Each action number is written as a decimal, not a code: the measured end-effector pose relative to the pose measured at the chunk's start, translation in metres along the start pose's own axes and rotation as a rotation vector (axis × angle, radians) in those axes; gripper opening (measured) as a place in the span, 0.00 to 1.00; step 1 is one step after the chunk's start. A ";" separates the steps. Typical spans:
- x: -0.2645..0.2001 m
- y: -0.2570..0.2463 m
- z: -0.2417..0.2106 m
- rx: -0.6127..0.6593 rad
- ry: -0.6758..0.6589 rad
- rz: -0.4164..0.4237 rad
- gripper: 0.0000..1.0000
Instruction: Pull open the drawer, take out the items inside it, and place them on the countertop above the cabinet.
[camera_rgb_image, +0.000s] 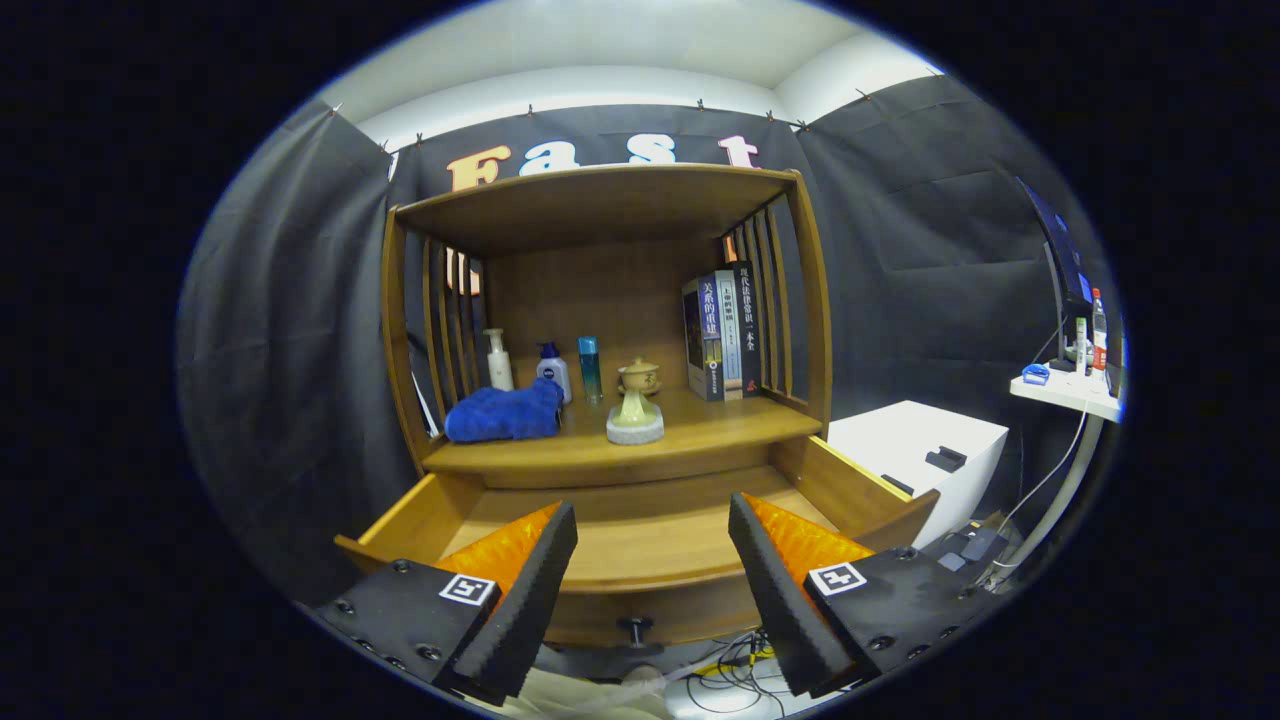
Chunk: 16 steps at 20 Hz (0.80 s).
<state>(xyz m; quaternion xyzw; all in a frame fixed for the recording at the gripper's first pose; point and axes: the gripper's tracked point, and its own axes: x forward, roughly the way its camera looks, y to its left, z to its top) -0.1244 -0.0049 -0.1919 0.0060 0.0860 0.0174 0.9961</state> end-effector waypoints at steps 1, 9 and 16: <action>-0.001 0.000 -0.010 -0.006 0.012 0.003 0.98; 0.007 0.005 -0.064 -0.047 0.099 0.009 0.98; 0.022 0.009 -0.088 -0.034 0.146 0.027 0.97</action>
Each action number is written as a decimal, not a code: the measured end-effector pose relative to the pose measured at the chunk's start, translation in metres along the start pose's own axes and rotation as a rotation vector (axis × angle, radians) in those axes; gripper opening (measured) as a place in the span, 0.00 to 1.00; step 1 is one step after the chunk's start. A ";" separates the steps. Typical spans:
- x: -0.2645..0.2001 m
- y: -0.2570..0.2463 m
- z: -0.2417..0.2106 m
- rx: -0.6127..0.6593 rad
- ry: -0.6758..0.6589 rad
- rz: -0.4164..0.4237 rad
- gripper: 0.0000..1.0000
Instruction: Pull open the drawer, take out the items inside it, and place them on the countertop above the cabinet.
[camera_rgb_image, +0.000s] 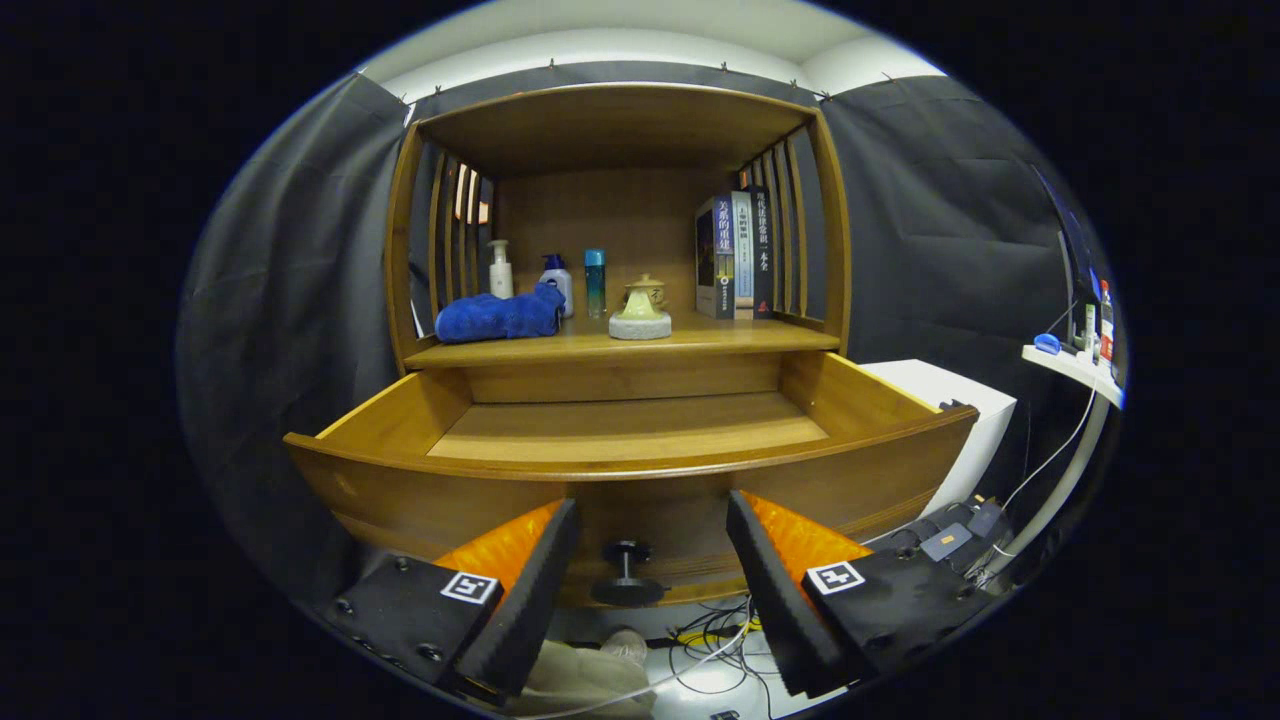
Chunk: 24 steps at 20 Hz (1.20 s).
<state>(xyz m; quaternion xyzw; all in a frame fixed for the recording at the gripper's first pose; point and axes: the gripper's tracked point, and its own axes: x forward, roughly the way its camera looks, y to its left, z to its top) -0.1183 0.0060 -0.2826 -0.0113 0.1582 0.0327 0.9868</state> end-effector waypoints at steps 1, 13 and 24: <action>-0.001 0.000 -0.001 0.002 0.000 0.000 0.96; 0.021 -0.007 0.011 -0.048 -0.007 -0.011 0.94; 0.059 0.002 0.026 -0.059 -0.003 -0.011 0.93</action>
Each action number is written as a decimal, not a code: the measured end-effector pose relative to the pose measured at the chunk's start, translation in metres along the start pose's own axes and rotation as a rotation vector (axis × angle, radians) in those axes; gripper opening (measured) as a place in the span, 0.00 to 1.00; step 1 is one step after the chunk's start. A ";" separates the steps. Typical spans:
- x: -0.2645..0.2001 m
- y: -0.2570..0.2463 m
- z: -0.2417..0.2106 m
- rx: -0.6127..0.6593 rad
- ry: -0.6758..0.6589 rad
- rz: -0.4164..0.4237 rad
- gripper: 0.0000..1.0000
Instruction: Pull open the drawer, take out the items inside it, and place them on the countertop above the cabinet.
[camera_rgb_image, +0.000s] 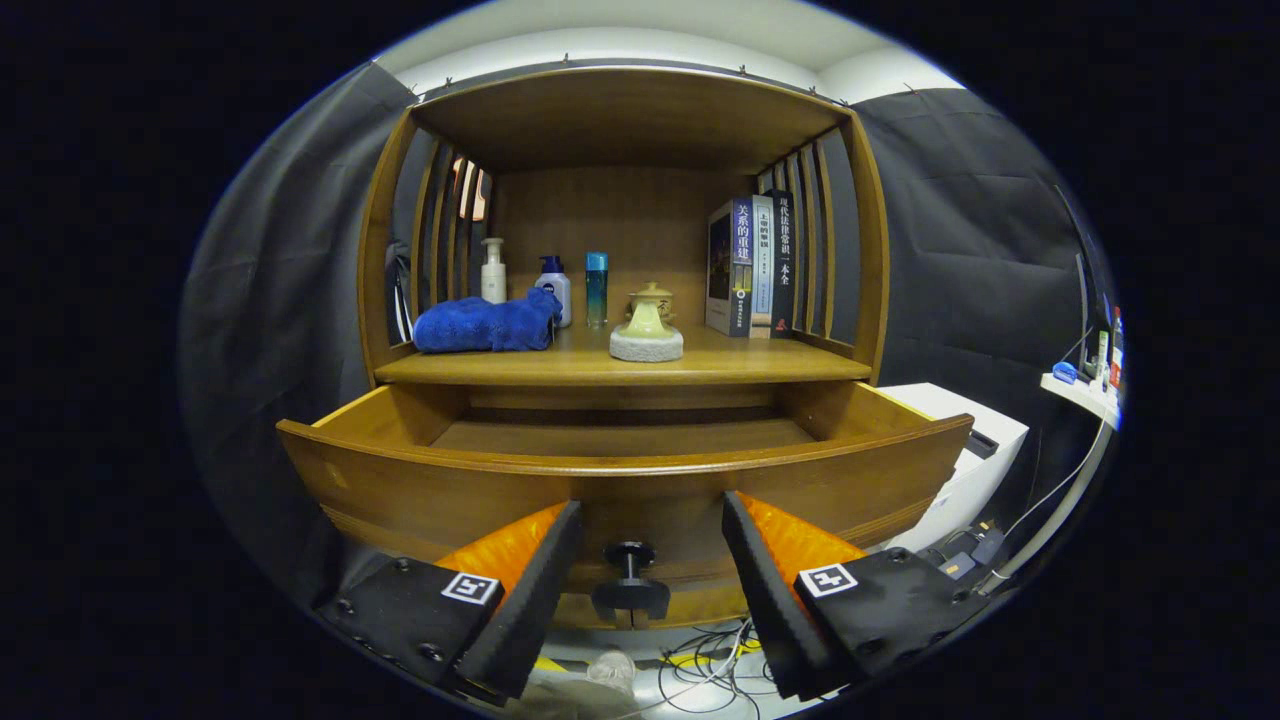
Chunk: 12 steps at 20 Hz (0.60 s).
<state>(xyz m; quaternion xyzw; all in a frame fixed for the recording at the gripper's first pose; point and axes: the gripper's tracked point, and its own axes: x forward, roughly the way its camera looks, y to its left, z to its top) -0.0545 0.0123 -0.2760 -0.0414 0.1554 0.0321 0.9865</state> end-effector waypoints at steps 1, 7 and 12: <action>0.004 -0.001 0.003 -0.011 -0.006 -0.007 0.93; 0.027 -0.001 0.010 0.007 -0.003 -0.010 0.93; 0.047 0.000 0.015 0.025 0.011 -0.013 0.93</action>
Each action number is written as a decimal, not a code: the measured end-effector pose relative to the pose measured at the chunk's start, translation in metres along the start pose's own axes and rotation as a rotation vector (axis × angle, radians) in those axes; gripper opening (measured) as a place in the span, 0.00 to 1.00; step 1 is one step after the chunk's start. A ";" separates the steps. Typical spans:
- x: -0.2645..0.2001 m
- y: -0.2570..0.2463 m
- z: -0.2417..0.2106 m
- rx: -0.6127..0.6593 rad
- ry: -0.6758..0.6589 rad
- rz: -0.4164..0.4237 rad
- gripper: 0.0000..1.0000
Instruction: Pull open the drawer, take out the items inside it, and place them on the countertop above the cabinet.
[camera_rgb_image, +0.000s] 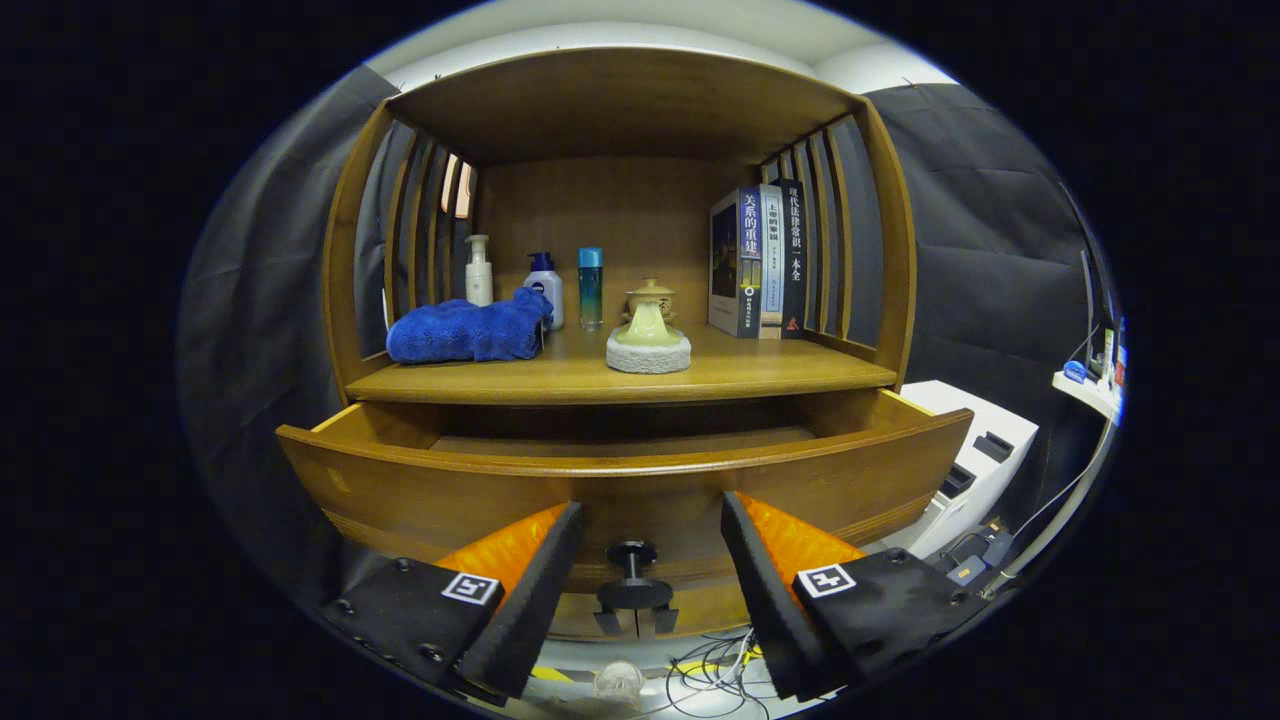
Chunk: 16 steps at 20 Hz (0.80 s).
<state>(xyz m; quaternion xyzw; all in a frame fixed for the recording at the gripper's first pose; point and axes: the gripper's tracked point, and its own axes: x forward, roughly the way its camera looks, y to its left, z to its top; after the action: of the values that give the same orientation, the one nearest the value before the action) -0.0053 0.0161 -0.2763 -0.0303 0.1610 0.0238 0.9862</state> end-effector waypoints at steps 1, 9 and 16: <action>0.004 0.000 0.002 -0.003 0.001 -0.004 0.93; 0.037 0.002 0.010 0.016 0.010 -0.011 0.93; 0.066 0.004 0.018 0.033 0.026 -0.019 0.93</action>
<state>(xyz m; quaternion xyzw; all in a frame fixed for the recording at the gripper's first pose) 0.0626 0.0241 -0.2810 -0.0159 0.1741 0.0115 0.9845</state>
